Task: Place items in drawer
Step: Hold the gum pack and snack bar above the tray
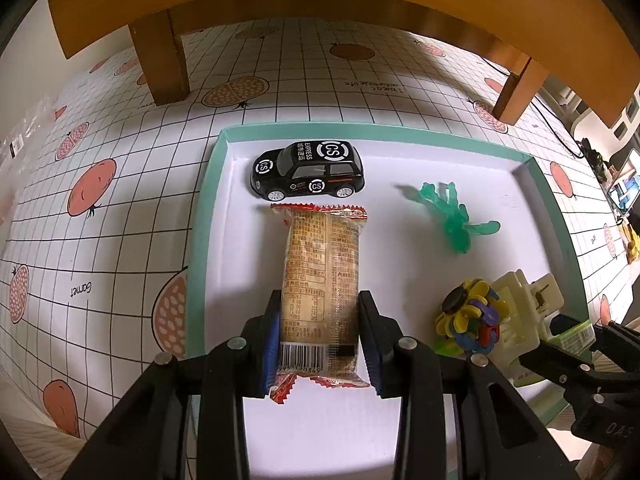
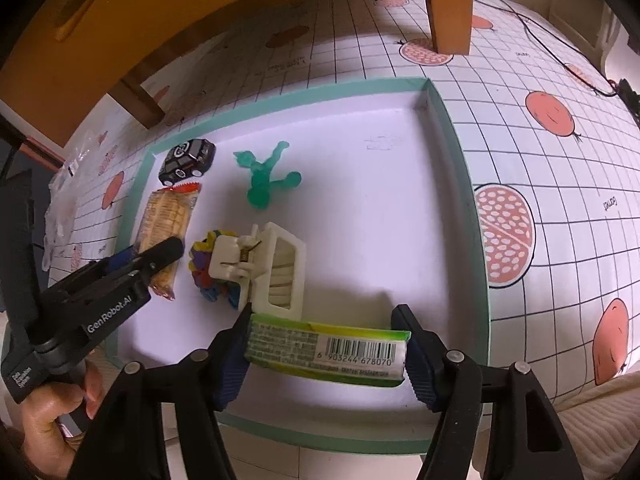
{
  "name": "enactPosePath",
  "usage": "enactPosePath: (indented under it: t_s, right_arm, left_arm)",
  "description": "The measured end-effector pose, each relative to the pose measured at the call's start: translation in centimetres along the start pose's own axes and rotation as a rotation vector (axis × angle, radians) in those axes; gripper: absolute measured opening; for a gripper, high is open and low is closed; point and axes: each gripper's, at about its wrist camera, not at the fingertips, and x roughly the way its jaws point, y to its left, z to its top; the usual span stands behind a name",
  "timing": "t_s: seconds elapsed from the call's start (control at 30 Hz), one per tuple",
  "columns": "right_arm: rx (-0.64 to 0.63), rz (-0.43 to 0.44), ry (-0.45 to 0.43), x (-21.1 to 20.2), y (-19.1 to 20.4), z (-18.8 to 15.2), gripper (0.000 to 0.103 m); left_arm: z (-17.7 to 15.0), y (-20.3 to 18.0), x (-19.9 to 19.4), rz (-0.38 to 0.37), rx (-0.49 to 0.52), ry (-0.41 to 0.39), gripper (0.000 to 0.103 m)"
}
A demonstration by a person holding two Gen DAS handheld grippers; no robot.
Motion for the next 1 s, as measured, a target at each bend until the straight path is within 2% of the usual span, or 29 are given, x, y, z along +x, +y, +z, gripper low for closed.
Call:
enactPosePath:
  t_s: [0.33, 0.43, 0.6, 0.87, 1.0]
  right_arm:
    - [-0.006, 0.018, 0.009, 0.3, -0.1, 0.0, 0.077]
    - [-0.003, 0.049, -0.005, -0.3, -0.1, 0.0, 0.088]
    - [-0.031, 0.039, -0.022, -1.7, 0.3, -0.2, 0.089]
    - [-0.077, 0.021, 0.048, -1.6, 0.7, -0.9, 0.088]
    - [-0.115, -0.025, 0.071, -0.9, 1.3, -1.2, 0.088]
  left_arm:
    - [0.1, 0.2, 0.0, -0.004, 0.0, -0.003, 0.037]
    - [0.1, 0.3, 0.0, -0.003, 0.001, -0.004, 0.037]
    - [0.1, 0.3, 0.0, -0.004, 0.0, -0.004, 0.037]
    - [0.3, 0.4, 0.1, -0.008, -0.007, -0.005, 0.037]
    - [0.4, 0.3, 0.1, -0.005, -0.006, -0.008, 0.037]
